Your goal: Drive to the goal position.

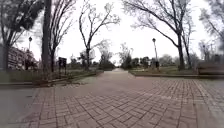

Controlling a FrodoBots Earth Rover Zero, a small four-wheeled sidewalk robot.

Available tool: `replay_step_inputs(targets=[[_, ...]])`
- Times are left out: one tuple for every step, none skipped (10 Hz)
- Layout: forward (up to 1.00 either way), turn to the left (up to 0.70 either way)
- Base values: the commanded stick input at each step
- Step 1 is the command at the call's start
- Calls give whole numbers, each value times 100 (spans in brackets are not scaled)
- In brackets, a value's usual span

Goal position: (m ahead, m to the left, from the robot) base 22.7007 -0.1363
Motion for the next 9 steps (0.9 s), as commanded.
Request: replay_step_inputs(targets=[[70, 0], [70, 0], [70, 0], [70, 0], [70, 0], [70, 0], [70, 0], [70, 0], [70, 0]])
